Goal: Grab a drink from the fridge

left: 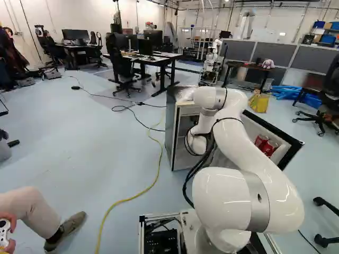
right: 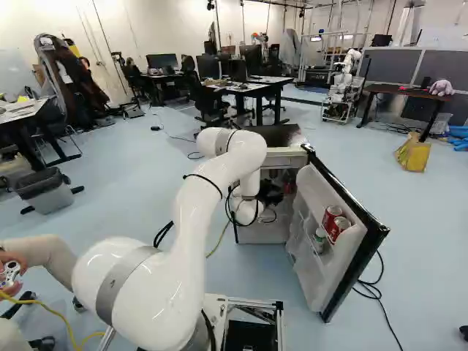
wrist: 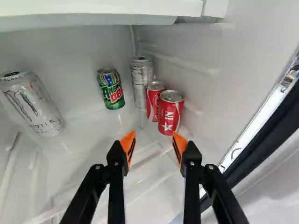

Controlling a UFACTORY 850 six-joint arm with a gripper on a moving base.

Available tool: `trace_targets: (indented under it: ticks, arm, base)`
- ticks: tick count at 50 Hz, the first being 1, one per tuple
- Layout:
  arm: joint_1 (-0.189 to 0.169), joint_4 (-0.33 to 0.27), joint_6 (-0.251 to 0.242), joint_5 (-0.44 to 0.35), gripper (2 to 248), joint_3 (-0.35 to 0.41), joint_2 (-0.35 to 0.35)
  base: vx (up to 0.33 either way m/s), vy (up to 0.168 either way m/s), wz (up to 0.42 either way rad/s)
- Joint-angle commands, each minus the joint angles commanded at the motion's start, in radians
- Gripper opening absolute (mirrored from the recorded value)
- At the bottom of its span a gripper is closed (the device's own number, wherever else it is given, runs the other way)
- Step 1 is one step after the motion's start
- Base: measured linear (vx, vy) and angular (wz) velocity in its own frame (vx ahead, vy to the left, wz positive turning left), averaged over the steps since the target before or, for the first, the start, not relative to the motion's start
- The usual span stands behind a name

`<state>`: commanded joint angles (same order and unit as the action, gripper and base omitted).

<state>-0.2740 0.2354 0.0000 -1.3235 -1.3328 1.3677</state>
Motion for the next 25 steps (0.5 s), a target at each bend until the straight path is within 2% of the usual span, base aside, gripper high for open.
trace_targets:
  ticks: [25]
  arm:
    - [-0.01,0.0,0.0,0.0,131,-0.038,0.02]
  base:
    - [0.0,0.0,0.0]
